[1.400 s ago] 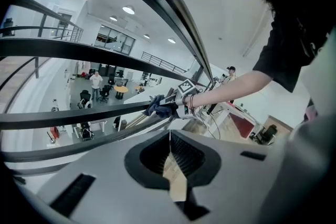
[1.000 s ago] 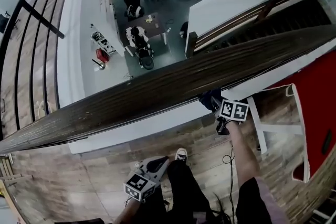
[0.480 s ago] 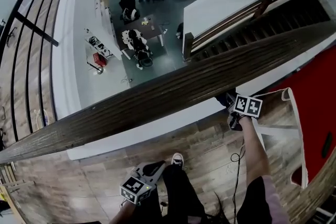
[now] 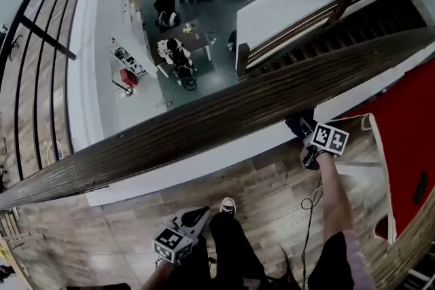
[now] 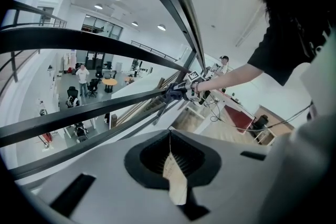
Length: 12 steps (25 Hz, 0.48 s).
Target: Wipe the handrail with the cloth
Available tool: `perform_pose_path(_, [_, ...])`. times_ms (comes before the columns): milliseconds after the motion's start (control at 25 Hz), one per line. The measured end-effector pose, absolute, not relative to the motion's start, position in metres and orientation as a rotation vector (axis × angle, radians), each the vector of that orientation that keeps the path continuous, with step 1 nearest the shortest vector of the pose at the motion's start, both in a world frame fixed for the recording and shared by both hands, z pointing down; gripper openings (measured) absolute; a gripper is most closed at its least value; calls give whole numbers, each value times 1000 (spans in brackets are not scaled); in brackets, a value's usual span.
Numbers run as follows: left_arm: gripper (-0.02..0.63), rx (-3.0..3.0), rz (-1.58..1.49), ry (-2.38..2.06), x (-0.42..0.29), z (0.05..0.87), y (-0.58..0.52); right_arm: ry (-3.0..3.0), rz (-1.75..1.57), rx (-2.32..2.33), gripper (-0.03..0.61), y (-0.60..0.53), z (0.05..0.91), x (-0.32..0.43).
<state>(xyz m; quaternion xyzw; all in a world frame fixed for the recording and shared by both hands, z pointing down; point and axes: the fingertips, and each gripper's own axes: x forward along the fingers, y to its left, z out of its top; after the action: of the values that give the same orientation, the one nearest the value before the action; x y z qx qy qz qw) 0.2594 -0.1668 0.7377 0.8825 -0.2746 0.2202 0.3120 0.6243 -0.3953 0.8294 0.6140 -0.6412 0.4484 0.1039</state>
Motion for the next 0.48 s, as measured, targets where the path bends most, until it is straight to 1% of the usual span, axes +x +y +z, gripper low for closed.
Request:
perform_pose_path(240, [5,2371,521,-732,256,720,-160,-2020,1309,1824,104,-354,792,586])
perform_pose_path(480, [5,2396,499,-738,224,693,-131,-2030,1444,1987,104,-277,751,539])
